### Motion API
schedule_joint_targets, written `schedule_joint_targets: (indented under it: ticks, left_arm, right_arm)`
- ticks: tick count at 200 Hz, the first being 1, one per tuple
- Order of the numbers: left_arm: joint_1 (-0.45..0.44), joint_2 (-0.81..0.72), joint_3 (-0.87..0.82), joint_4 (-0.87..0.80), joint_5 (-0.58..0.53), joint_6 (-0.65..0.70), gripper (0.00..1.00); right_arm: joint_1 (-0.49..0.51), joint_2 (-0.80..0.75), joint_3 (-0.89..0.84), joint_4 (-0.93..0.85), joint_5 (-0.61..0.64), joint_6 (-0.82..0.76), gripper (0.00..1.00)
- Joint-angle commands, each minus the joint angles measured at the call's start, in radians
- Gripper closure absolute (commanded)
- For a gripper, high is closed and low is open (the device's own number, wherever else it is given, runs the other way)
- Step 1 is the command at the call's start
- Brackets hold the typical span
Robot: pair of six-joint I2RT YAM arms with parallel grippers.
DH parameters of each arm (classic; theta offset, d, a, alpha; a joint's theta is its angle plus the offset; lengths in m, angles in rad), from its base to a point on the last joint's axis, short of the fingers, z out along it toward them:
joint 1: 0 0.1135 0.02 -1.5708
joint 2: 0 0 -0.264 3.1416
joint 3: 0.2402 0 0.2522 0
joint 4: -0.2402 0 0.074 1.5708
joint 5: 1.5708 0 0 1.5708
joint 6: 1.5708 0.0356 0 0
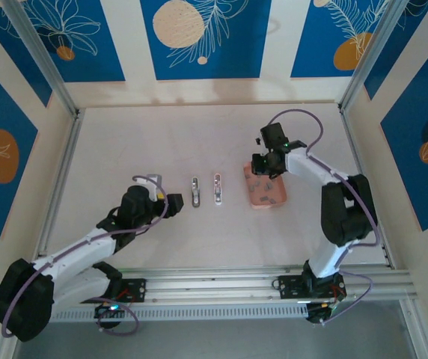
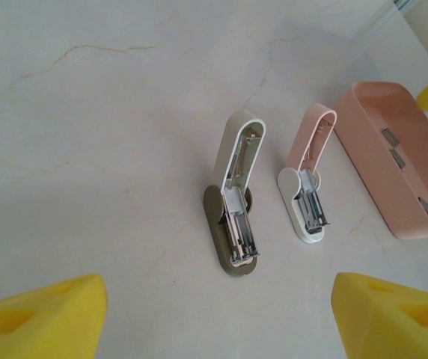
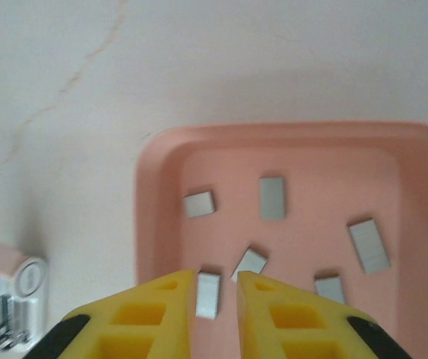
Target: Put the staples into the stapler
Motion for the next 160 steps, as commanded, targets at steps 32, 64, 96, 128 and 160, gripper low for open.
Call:
schedule_joint_targets:
  ticks: [32,64,96,128,160]
  left_arm:
    - [0.011,-0.022,-0.015,-0.002,-0.013,0.018,0.21]
    - [0.011,-0.024,-0.024,0.004,-0.015,0.011,0.21]
    - [0.011,-0.024,-0.021,0.002,-0.017,0.011,0.21]
    - [0.011,-0.019,-0.016,0.002,-0.021,0.012,0.21]
    - [0.013,-0.007,-0.010,0.003,-0.021,0.012,0.21]
  right_arm:
    - [0.011,0.072,0.072,-0.081,0.070,-0.015,0.66]
    - [-0.002,0.143,0.103,-0.077,0.097,-0.045,0.60]
    - [-0.015,0.208,0.137,-0.073,0.097,-0.070,0.60]
    - [-0.033,0.255,0.159,-0.067,0.069,-0.070,0.61]
    - [-0.043,0.293,0.193,-0.078,0.043,-0.077,0.63]
